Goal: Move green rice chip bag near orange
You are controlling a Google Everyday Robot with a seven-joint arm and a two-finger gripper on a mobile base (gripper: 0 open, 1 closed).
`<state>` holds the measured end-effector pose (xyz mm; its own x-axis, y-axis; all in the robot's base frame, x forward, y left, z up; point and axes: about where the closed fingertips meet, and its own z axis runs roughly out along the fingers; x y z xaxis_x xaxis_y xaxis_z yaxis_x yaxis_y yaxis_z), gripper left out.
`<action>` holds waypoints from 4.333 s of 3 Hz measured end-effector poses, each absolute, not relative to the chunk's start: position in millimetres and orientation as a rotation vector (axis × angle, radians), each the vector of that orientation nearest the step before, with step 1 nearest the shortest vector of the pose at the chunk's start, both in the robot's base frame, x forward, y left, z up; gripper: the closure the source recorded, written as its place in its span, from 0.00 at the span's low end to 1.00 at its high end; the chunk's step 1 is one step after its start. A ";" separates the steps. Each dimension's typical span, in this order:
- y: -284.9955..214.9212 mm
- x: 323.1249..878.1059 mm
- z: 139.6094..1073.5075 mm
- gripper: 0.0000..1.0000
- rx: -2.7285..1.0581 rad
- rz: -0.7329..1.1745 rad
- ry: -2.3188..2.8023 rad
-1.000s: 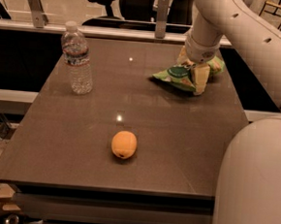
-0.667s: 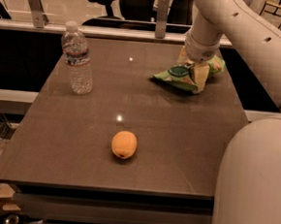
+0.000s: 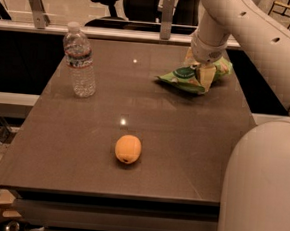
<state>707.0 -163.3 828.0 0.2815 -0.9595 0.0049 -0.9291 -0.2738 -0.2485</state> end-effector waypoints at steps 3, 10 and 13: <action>-163.3 706.9 828.2 1.00 -2.350 -0.228 1.759; -146.1 616.2 928.1 1.00 -2.269 -0.481 1.869; -143.6 571.3 925.6 1.00 -2.150 -0.506 1.994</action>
Offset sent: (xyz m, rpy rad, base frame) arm -0.0296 0.0053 0.0539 -0.0973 -0.0091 -0.0520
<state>571.3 -143.6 925.6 0.0503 -0.9898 0.1336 -0.9336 -0.0941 -0.3457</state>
